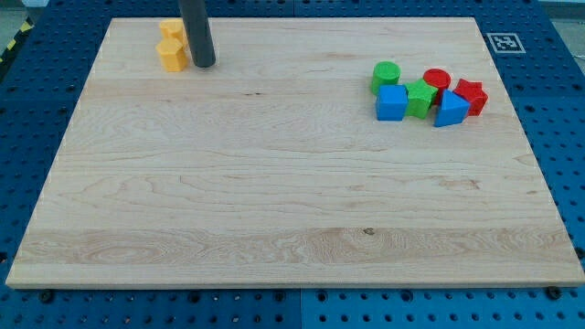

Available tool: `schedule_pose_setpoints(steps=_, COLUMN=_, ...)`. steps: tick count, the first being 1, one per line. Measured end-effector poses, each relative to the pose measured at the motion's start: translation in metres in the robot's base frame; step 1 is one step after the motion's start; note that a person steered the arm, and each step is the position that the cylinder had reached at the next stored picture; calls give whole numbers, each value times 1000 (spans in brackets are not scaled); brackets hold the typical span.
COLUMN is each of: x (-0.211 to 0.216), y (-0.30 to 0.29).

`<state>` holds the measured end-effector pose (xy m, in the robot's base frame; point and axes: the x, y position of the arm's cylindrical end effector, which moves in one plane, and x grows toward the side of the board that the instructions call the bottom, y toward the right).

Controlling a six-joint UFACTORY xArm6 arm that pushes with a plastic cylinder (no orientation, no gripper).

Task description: Slide your arm in between the red blocks

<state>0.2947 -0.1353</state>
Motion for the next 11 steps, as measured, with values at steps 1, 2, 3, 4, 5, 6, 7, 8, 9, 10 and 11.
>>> schedule_pose_setpoints(steps=1, x=0, y=1)
schedule_pose_setpoints(steps=2, x=-8, y=33)
schedule_pose_setpoints(steps=3, x=-17, y=108)
schedule_pose_setpoints(steps=4, x=-17, y=210)
schedule_pose_setpoints(steps=5, x=-16, y=331)
schedule_pose_setpoints(steps=6, x=35, y=376)
schedule_pose_setpoints(steps=7, x=80, y=376)
schedule_pose_setpoints(steps=8, x=80, y=376)
schedule_pose_setpoints(steps=9, x=80, y=368)
schedule_pose_setpoints(steps=10, x=83, y=343)
schedule_pose_setpoints(steps=11, x=86, y=316)
